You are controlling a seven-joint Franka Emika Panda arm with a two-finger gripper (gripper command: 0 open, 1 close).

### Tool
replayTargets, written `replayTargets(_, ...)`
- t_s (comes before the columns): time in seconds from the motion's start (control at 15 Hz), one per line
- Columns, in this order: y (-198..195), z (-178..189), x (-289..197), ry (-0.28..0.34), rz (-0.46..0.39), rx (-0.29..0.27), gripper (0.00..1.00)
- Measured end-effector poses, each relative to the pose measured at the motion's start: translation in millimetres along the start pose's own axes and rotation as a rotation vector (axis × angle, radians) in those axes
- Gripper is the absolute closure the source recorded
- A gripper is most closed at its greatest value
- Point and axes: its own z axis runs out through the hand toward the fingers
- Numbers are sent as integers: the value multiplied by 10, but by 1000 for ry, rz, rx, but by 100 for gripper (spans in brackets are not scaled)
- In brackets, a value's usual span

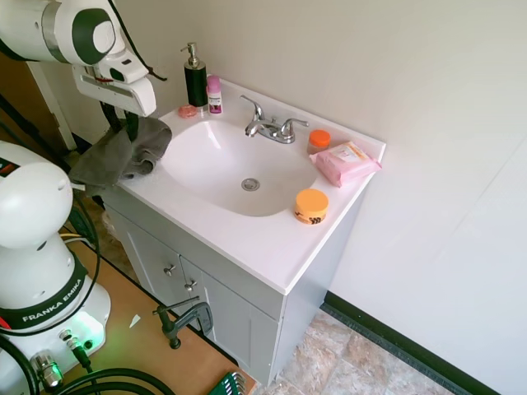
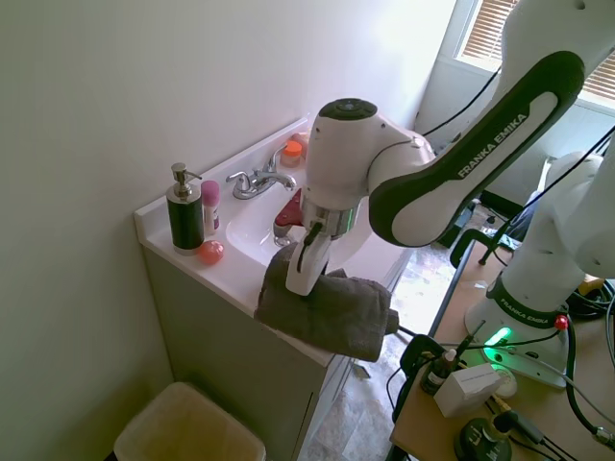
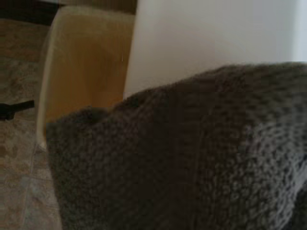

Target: Clean the sink

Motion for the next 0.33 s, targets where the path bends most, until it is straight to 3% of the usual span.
replayTargets(0.33,-10,-516,431,36,58,32,0)
